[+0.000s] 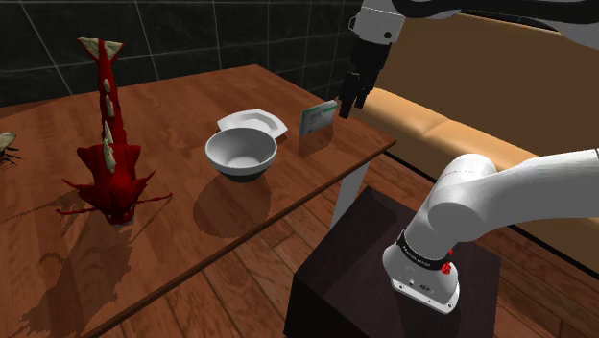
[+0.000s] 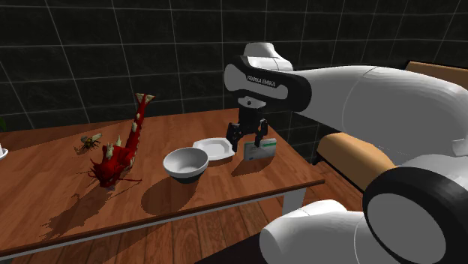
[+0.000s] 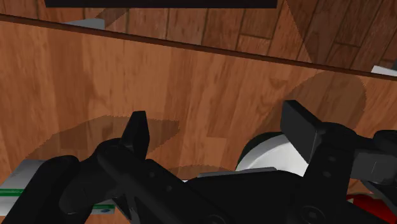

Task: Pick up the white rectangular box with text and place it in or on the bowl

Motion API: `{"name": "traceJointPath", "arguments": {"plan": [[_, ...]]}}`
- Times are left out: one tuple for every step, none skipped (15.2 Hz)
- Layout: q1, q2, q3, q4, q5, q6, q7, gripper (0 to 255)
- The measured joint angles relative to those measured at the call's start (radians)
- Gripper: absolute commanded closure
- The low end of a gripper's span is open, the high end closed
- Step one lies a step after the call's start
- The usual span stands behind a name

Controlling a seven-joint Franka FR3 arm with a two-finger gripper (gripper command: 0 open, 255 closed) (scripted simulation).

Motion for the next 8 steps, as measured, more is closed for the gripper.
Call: {"name": "traceJointPath", "arguments": {"plan": [[0.0,0.0,0.0,0.0,0.0,0.0,0.0,0],[0.003,0.002,-0.014,-0.006,-0.011,0.007,-0.029,0],[0.009,0.011,-0.038,-0.015,-0.029,0.024,-0.078,0],[0.017,0.022,-0.061,-0.013,-0.047,0.034,-0.134,0],[0.024,0.036,-0.089,-0.017,-0.068,0.053,-0.196,0],[0.031,0.044,-0.12,-0.027,-0.092,0.072,-0.263,0],[0.039,0.052,-0.148,-0.029,-0.113,0.083,-0.328,0],[0.047,0.066,-0.18,-0.028,-0.134,0.098,-0.395,0]]}}
